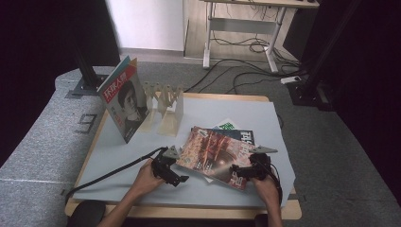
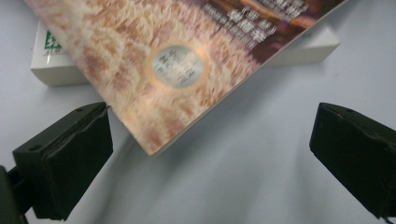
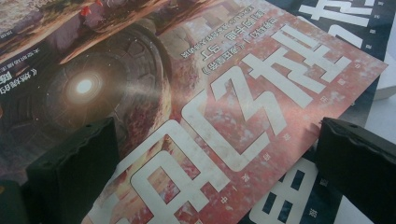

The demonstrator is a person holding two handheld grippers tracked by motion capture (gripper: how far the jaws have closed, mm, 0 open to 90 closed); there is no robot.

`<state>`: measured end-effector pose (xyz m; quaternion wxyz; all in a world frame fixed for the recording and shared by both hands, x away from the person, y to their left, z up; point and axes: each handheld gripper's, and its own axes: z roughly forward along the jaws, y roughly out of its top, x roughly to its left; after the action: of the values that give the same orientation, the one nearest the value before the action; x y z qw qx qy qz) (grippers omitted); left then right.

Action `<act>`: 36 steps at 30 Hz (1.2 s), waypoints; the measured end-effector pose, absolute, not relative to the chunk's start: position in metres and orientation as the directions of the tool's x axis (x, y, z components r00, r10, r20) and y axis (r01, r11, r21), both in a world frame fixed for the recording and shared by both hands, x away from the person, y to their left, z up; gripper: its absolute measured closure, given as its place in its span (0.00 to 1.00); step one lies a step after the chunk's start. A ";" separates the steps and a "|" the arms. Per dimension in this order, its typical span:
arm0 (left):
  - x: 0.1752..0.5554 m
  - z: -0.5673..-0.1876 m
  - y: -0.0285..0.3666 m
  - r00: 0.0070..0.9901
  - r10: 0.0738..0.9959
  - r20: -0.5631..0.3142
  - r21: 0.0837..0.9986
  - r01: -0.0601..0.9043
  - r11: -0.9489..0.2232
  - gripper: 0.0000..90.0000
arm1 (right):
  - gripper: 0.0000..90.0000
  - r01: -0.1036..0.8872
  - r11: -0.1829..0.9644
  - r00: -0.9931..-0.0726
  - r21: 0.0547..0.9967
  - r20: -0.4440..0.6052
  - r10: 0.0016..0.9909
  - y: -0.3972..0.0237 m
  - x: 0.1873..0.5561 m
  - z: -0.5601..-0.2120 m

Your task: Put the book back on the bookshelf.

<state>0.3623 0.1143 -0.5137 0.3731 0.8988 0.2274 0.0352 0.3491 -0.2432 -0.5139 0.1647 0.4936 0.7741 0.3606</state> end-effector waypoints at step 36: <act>0.347 -0.515 0.111 0.904 0.414 -0.112 0.664 0.378 -0.645 0.00 | 0.00 0.626 0.262 -0.470 0.735 0.088 0.878 -0.237 0.378 -0.511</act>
<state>0.3471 0.1112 -0.5149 0.3601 0.9067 0.2182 0.0247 0.3783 -0.2366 -0.5108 0.1723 0.4850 0.7753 0.3659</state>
